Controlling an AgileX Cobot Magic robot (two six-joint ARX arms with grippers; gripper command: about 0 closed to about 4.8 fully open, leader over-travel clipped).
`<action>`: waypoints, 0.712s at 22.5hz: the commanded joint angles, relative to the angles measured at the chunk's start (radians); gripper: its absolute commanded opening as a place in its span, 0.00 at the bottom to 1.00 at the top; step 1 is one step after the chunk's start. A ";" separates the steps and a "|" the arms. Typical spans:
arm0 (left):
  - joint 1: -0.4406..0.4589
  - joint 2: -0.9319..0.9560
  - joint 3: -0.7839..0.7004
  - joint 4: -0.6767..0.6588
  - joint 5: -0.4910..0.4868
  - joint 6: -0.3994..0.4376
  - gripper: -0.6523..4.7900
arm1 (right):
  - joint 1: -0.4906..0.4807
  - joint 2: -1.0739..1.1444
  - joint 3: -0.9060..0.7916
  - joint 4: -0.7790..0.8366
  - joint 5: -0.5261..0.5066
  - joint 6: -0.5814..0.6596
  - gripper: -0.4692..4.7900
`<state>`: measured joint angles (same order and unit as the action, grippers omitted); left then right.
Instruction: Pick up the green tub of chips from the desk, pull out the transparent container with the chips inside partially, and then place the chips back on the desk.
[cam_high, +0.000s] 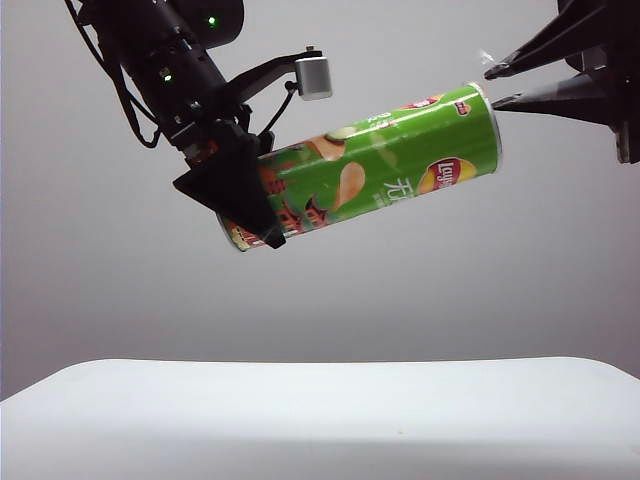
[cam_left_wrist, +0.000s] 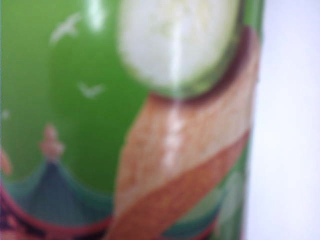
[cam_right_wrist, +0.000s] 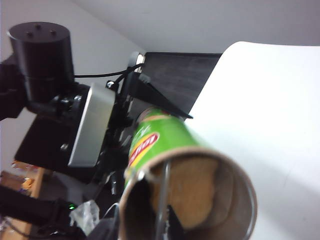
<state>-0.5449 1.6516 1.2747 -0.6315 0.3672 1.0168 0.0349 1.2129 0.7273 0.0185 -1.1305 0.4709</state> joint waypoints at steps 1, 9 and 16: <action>-0.005 -0.007 0.005 0.016 0.020 -0.004 0.55 | 0.010 -0.001 0.006 0.019 0.041 -0.009 0.31; -0.009 -0.009 0.006 0.008 0.019 -0.005 0.55 | 0.002 -0.001 0.005 -0.022 0.054 -0.060 0.31; -0.009 -0.009 0.006 0.026 0.020 -0.004 0.55 | 0.011 -0.001 0.005 -0.026 0.047 -0.060 0.31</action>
<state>-0.5541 1.6516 1.2747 -0.6300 0.3676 1.0161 0.0441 1.2137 0.7273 -0.0139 -1.0744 0.4175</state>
